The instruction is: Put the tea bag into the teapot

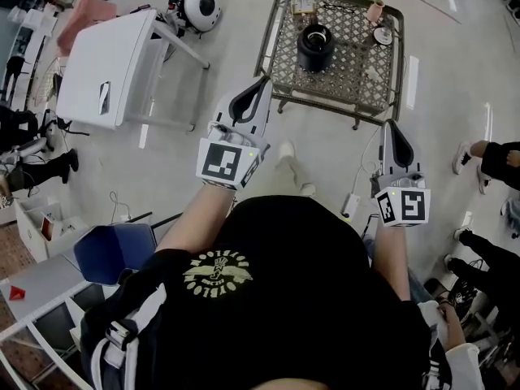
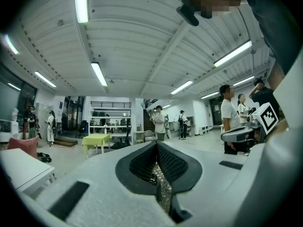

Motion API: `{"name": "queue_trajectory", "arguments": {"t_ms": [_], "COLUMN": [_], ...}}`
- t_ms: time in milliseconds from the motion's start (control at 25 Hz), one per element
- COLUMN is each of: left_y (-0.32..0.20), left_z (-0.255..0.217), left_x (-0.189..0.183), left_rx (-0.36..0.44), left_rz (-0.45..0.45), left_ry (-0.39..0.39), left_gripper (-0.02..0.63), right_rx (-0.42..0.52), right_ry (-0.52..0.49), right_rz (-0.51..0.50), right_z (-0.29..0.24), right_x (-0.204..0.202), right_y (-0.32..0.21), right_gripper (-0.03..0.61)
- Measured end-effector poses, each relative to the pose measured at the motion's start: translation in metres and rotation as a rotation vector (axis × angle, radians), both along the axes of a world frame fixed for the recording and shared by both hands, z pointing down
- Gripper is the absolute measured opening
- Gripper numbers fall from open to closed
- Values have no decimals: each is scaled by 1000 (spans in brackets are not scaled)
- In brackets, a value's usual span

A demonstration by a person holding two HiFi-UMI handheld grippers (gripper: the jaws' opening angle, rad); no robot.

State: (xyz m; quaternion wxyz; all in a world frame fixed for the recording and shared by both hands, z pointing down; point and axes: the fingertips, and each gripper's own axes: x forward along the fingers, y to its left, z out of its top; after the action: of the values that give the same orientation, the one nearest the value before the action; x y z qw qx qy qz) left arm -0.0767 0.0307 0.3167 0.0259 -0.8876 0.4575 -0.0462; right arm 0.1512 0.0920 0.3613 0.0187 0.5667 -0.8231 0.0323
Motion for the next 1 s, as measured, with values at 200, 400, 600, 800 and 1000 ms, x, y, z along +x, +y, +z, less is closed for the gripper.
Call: {"name": "queue_trajectory", "arguments": {"t_ms": [200,400,600,800,1000], "left_y": [-35,-67,-100,-125,-148], "left_z": [5,4,0,-4,-5], "left_x": [0,-2,-5,-8,-11], "left_rx": [-20,-14,-8,10,17], "left_rz": [20,44,61,94,131], "left_ry": [6,9,21,35,50], "left_gripper": [-5,-5,-5,-5,-5], "right_rx": [-8,-5,19,35,50], "right_ry": [4,14,36,53,68], "right_rz": [15,31,67,114,158], "right_z": [1,-2,-10,-16,-22], "right_x": [-3,-9,-9,-6,-10], "right_y": [-31,-62,-87,-109,-124], "right_gripper": [8,8,7,8,8]}}
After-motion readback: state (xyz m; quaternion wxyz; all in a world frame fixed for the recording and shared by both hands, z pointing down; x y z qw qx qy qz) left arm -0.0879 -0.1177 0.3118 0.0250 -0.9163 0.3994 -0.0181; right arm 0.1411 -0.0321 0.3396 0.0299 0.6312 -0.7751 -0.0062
